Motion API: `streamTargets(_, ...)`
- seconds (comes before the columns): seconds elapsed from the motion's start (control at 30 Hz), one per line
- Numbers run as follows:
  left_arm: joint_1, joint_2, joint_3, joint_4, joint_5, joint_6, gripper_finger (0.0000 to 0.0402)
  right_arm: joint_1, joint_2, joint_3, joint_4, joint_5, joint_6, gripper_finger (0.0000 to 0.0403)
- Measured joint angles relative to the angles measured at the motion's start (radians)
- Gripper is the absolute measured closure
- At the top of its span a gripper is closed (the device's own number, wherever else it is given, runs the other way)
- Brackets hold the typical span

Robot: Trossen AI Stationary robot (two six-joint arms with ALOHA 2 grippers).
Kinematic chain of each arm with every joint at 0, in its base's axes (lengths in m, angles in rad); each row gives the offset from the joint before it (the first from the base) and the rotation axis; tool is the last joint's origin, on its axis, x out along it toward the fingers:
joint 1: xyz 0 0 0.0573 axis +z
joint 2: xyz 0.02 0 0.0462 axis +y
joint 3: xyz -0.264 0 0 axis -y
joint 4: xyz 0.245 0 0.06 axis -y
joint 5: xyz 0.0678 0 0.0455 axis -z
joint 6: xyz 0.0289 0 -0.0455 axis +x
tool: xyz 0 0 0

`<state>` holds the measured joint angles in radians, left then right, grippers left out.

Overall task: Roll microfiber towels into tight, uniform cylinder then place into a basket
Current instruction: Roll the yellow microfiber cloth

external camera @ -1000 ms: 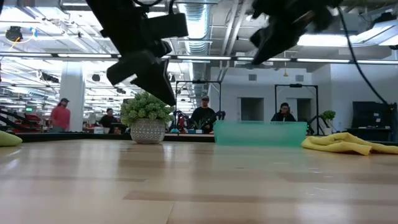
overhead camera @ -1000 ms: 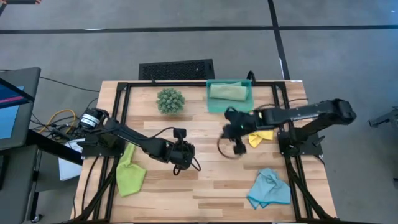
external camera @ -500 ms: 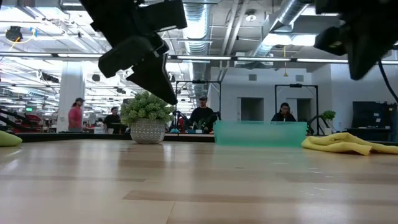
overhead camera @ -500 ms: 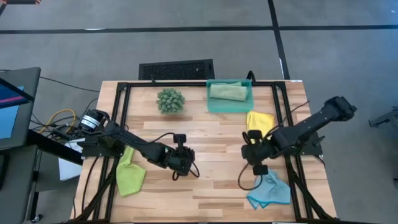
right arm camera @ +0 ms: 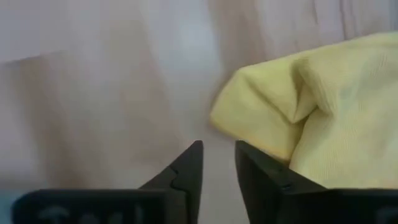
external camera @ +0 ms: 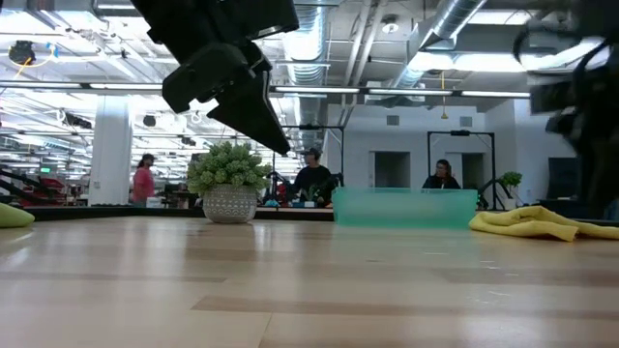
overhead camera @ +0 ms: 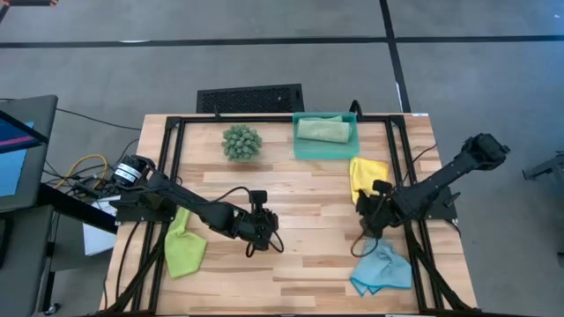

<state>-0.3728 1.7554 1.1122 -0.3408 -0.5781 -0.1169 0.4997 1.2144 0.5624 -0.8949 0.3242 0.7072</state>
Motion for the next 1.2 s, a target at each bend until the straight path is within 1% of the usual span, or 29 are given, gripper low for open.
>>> streamTargets(0.13, 0.0, 0.0, 0.0, 0.007, 0.0, 0.022, 0.04, -0.1, 0.01, -0.065, 0.12, -0.017, -0.081, 0.0243)
streamTargets(0.23, 0.0, 0.0, 0.0, 0.021, 0.0, 0.023, 0.04, -0.16, 0.038, -0.082, 0.154, -0.013, -0.087, 0.0247)
streamTargets(0.33, 0.0, 0.0, 0.0, 0.021, 0.0, 0.023, 0.04, -0.205, 0.075, -0.081, 0.215, -0.013, -0.126, 0.0284)
streamTargets(0.5, 0.0, 0.0, 0.0, 0.021, 0.0, 0.023, 0.04, -0.226, 0.133, -0.055, 0.333, -0.045, -0.238, 0.0378)
streamTargets(0.57, -0.001, 0.0, 0.0, 0.024, 0.0, 0.032, 0.04, -0.207, 0.143, -0.023, 0.413, -0.067, -0.281, 0.0392)
streamTargets(0.63, -0.003, 0.0, 0.0, 0.038, -0.006, 0.04, 0.04, -0.187, 0.135, 0.014, 0.534, -0.095, -0.356, 0.0384)
streamTargets(0.73, -0.015, -0.002, 0.005, 0.033, -0.088, 0.024, 0.04, -0.159, 0.109, 0.066, 0.732, -0.119, -0.484, 0.0377)
streamTargets(0.83, -0.045, -0.029, 0.005, -0.02, -0.213, -0.016, 0.04, -0.151, 0.068, 0.073, 0.953, -0.07, -0.554, 0.0388)
streamTargets(0.87, -0.059, -0.044, 0.005, -0.052, -0.254, -0.041, 0.04, -0.156, 0.053, 0.066, 1.033, -0.04, -0.555, 0.0393)
streamTargets(0.93, -0.085, -0.069, 0.006, -0.096, -0.319, -0.087, 0.04, -0.173, 0.034, 0.044, 1.137, 0.027, -0.532, 0.0397)
streamTargets(1.0, -0.11, -0.092, 0.004, -0.143, -0.352, -0.127, 0.04, -0.191, 0.021, 0.013, 1.14, 0.093, -0.478, 0.0395)
streamTargets(1.07, -0.13, -0.099, 0.004, -0.15, -0.357, -0.139, 0.04, -0.208, 0.021, -0.022, 1.138, 0.134, -0.421, 0.0385)
streamTargets(1.2, -0.146, -0.098, 0.004, -0.144, -0.347, -0.123, 0.04, -0.235, 0.022, -0.084, 1.088, 0.149, -0.312, 0.0359)
